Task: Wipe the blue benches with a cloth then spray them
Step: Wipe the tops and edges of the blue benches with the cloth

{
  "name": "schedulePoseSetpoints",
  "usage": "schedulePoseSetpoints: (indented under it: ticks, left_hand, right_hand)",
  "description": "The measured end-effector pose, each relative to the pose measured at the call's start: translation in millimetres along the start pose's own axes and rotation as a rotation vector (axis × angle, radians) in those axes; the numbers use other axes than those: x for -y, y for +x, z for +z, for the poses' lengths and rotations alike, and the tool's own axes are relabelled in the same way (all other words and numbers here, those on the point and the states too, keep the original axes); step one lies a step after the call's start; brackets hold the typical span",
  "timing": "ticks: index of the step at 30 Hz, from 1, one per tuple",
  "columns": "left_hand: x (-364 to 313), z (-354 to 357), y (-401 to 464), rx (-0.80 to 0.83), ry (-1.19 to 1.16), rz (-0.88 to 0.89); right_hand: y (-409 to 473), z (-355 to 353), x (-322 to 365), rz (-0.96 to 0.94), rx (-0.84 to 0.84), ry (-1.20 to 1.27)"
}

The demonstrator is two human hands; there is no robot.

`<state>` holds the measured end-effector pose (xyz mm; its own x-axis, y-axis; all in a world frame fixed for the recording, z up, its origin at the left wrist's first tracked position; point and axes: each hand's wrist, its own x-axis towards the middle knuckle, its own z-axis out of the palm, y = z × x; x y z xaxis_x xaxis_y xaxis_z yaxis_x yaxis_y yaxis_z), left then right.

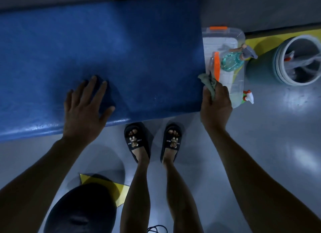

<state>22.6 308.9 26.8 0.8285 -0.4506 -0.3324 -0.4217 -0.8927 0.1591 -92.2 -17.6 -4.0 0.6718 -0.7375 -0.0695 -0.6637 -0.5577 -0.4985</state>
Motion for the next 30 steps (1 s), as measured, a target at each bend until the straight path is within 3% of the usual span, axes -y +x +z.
schedulePoseSetpoints:
  ticks: [4,8,10,13,16,21,24,26,28,30]
  left_hand:
    - [3,8,0,-0.024,-0.008,0.001]
    - [6,11,0,-0.032,-0.014,-0.008]
    - [6,12,1,-0.044,-0.012,0.0]
    - [8,12,3,-0.065,-0.01,0.013]
    - [9,12,4,-0.073,-0.016,0.019]
    - [11,12,4,-0.105,-0.025,0.033]
    - [12,13,5,-0.118,-0.04,0.033]
    - [13,14,4,-0.116,-0.05,0.024]
    - [12,15,5,-0.11,-0.051,0.018]
    - [13,14,4,-0.11,-0.045,0.026]
  right_hand:
    - [-21,18,26,0.051,-0.069,-0.048]
    - [-56,48,72,-0.107,-0.003,0.008]
    - [-79,59,95,-0.245,0.115,0.036]
    - [-98,65,105,-0.602,0.301,-0.014]
    - [-71,44,78,-0.817,0.35,-0.156]
    - [-21,3,26,-0.524,0.209,-0.179]
    - [-30,17,35,-0.265,0.015,-0.152]
    - [-50,41,63,-0.092,-0.028,-0.096]
    - [-80,66,97,-0.171,0.056,-0.027]
    - [-110,83,123,-0.478,0.213,-0.04]
